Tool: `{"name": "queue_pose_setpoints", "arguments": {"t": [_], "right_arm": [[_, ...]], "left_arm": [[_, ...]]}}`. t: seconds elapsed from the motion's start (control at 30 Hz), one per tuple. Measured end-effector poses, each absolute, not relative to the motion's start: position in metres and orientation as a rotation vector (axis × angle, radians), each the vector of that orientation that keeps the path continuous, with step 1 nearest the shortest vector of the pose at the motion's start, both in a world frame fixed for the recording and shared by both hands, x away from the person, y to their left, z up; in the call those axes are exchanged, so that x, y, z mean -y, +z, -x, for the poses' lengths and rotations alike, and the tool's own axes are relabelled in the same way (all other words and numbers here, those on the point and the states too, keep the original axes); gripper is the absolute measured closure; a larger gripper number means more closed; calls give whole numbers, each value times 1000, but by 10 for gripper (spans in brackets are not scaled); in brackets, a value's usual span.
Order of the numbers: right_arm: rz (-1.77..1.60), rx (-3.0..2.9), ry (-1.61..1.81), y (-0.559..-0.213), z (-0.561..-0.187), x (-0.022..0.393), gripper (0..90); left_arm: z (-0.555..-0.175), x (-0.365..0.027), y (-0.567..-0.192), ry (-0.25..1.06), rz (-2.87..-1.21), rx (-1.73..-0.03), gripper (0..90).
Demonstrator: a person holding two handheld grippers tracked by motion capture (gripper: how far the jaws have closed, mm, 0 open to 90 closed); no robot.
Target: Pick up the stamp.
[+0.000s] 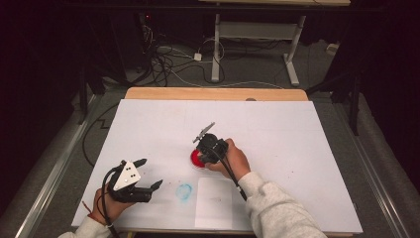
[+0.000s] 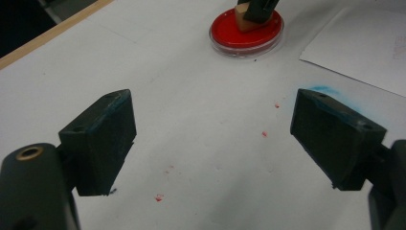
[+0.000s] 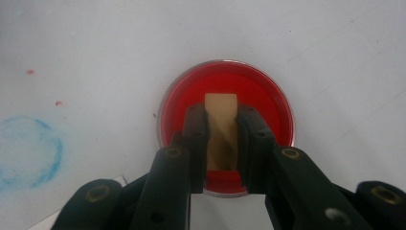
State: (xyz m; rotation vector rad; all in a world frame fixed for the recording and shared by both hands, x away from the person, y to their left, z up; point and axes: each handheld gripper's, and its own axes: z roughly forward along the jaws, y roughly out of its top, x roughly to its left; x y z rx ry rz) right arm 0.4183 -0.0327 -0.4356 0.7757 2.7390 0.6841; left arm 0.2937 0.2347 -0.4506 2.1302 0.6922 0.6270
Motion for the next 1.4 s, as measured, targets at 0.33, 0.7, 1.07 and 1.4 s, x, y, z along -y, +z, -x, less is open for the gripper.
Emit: {"name": "queue_pose_setpoints", "arguments": {"t": [0.33,0.7,1.07,1.4], "right_arm": [[-763,-2734,694,-438,-418,32,766],[-779,-2741,725,-439,-419,37,766],[-751,-2741,721,-439,-419,37,766],[-751,-2739,722,-438,-419,37,765]], "left_arm": [[-294,-233,-451,630,-2144,-689,153],[-294,-232,-452,623,-2145,-690,153],[-296,-233,-454,600,-2147,-704,153],[-298,-234,-456,589,-2152,-708,154]]}}
